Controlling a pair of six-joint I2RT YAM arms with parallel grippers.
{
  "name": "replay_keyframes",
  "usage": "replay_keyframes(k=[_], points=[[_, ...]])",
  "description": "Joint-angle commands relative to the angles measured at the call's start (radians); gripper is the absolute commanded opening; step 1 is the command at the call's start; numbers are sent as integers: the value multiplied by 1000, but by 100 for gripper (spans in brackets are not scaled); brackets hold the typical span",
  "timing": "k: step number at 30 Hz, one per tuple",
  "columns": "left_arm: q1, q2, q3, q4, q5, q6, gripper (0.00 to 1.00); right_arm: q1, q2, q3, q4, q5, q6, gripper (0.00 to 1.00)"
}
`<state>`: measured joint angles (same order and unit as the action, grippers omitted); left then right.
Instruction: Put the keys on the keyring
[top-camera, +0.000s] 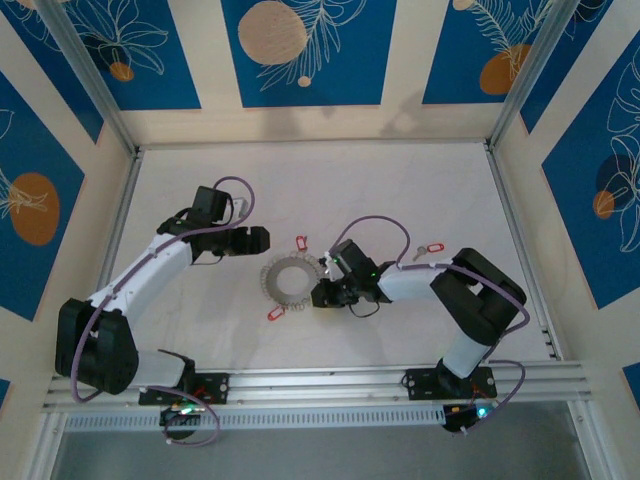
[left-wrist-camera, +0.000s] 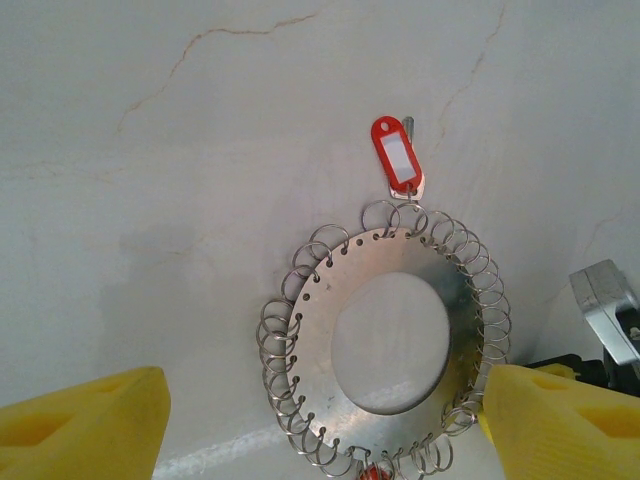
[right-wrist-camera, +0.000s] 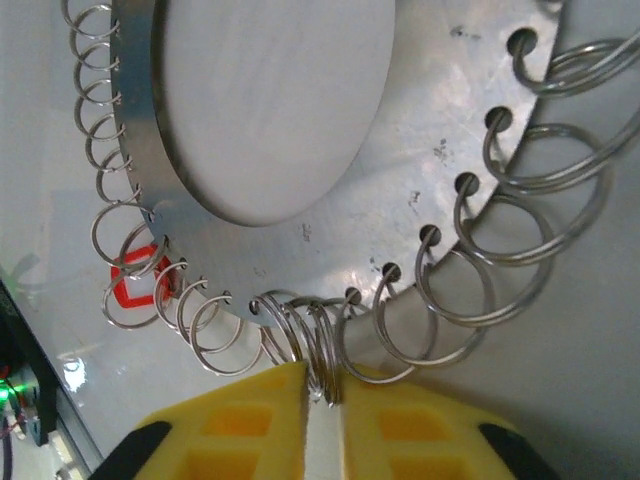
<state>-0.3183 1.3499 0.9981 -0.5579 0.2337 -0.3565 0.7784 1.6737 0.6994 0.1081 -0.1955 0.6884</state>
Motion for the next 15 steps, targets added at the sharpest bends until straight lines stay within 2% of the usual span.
replay_keyframes(k=[1, 7, 11, 15], points=[[4, -1, 3, 6, -7, 17, 82, 8, 10, 24, 52, -73, -35, 16], [3, 0, 2, 4, -11, 20, 82, 29, -11, 36, 127, -264, -136, 30], [3, 0, -3, 10, -22, 18, 82, -31, -98, 6, 68, -257, -204, 32], [3, 11, 8, 0, -13, 22, 82, -110, -198, -34, 2, -180, -250, 33]])
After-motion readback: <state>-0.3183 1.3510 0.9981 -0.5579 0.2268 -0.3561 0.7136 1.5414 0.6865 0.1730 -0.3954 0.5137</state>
